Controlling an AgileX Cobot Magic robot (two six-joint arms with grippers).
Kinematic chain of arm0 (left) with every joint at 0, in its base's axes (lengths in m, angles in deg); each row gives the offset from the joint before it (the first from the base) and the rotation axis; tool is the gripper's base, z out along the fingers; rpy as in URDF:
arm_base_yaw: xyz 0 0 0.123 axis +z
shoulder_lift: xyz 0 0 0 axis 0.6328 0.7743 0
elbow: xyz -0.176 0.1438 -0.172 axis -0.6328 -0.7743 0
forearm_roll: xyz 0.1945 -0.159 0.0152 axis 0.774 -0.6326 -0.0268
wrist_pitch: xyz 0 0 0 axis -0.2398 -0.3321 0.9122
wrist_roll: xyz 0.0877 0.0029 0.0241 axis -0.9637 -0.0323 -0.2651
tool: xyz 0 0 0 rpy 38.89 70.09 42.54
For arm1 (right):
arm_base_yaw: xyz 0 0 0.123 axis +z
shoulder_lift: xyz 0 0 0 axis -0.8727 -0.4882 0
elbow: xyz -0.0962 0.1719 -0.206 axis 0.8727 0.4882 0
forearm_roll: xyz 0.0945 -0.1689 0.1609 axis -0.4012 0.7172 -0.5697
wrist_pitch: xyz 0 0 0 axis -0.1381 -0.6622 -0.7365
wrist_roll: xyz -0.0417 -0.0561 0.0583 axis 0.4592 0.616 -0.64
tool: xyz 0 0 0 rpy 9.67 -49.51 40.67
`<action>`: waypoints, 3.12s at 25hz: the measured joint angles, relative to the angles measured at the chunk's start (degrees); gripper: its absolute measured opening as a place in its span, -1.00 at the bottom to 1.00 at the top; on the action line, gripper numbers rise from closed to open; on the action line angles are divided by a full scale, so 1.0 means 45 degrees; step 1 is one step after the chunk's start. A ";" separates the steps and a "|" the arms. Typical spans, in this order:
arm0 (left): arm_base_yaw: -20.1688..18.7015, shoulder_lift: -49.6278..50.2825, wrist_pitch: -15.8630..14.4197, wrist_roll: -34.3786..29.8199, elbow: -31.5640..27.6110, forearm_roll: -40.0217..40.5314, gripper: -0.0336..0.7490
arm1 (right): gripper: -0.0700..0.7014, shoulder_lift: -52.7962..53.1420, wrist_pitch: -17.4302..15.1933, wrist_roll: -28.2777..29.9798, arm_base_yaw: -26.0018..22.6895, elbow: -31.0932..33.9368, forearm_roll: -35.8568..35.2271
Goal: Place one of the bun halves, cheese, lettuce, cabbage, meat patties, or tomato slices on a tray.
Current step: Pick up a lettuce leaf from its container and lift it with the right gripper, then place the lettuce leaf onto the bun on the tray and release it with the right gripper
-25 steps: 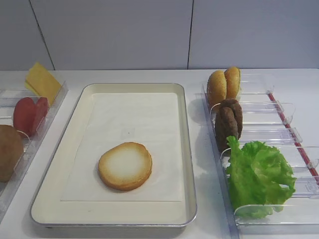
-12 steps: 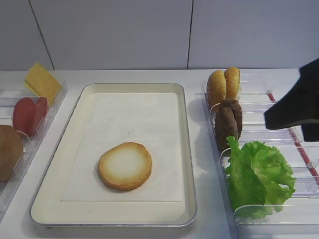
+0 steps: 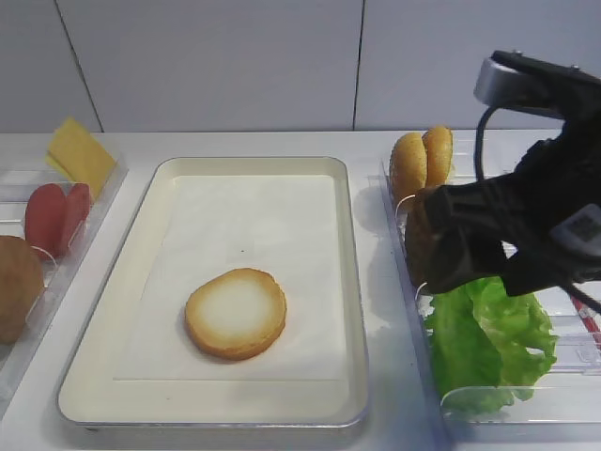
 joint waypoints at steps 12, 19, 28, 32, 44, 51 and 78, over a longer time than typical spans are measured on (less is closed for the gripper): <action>0.0000 0.0000 0.0000 0.0000 0.0000 0.0000 -0.10 | -0.03 -0.1550 0.0560 -0.1011 0.0582 0.0000 0.0369; 0.0000 0.0000 0.0000 0.0000 0.0000 0.0000 -0.10 | -0.73 -0.1550 0.0295 -0.1340 0.0582 0.0000 0.0987; 0.0000 0.0000 0.0000 0.0000 0.0000 0.0000 -0.10 | -0.74 -0.1345 -0.0260 -0.1346 0.0945 -0.1945 0.0107; 0.0000 0.0000 0.0000 0.0000 0.0000 0.0000 -0.10 | -0.74 -0.1373 0.0082 -0.0906 0.1500 -0.2983 -0.1462; 0.0000 0.0000 0.0000 0.0000 0.0000 0.0000 -0.10 | -0.74 -0.5308 0.1657 0.4932 0.1811 -0.3930 -0.9259; 0.0000 0.0000 0.0000 0.0000 0.0000 0.0000 -0.10 | -0.74 -0.7062 0.1873 0.5469 0.2054 -0.4920 -0.9956; 0.0000 0.0000 0.0000 0.0000 0.0000 0.0000 -0.10 | -0.71 -0.7745 0.2383 0.2606 0.2054 -0.4955 -0.4432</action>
